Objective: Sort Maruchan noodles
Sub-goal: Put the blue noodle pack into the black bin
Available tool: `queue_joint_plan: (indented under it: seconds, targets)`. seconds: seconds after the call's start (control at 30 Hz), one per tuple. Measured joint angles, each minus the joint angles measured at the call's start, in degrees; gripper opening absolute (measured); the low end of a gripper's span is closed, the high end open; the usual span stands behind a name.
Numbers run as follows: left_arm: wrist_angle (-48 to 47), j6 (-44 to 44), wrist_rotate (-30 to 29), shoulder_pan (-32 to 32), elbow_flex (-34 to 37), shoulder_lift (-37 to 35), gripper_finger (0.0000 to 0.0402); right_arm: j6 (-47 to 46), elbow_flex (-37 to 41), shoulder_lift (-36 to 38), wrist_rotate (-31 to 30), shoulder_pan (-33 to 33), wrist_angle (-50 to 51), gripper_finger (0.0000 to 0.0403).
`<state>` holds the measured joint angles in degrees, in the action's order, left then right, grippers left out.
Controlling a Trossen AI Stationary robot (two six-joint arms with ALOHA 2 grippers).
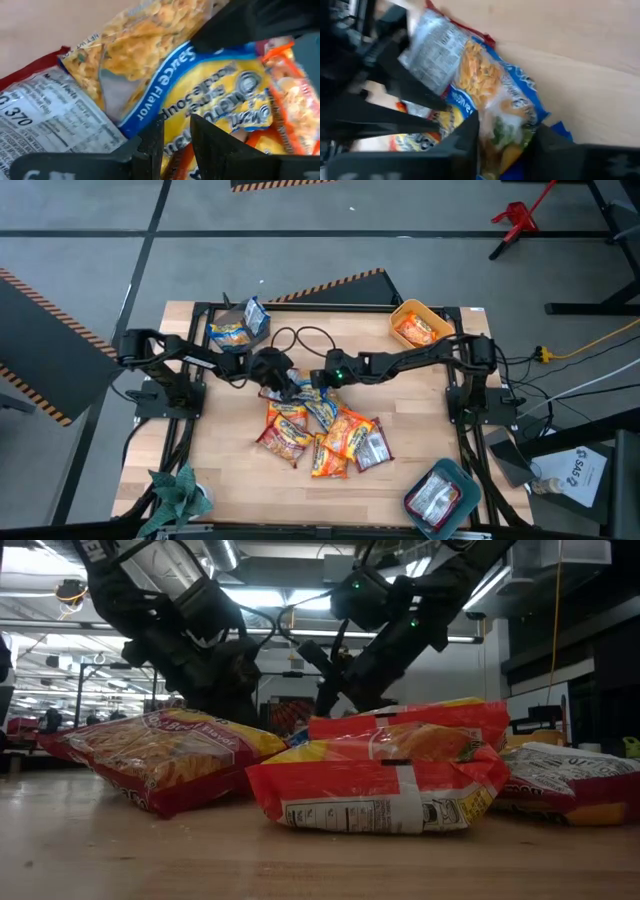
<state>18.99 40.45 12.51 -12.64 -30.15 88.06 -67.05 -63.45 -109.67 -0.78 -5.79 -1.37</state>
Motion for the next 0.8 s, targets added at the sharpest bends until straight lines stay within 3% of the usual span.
queue_joint_plan:
  seconds: [0.17, 0.37, 0.57, 0.8]
  targets:
    - [-0.22, 3.19, 5.56, -0.97, -1.13, -2.98, 0.0089, 0.82, 0.08, 0.63, -0.03, -0.33, 0.36, 0.0049]
    - [-0.56, 7.58, 8.40, -3.17, -3.59, -11.50, 0.0089, 4.04, -2.43, 2.45, 0.56, -2.25, 1.80, 0.0048]
    - [-1.67, 12.35, 9.45, -6.19, -6.50, -23.50, 0.0089, 12.65, -11.74, 2.78, 2.57, -4.55, 3.21, 0.0046]
    - [-4.79, 13.11, 5.07, -8.92, -11.85, -35.91, 0.0089, 26.75, -25.20, -0.23, -0.17, -8.47, 11.07, 0.0046]
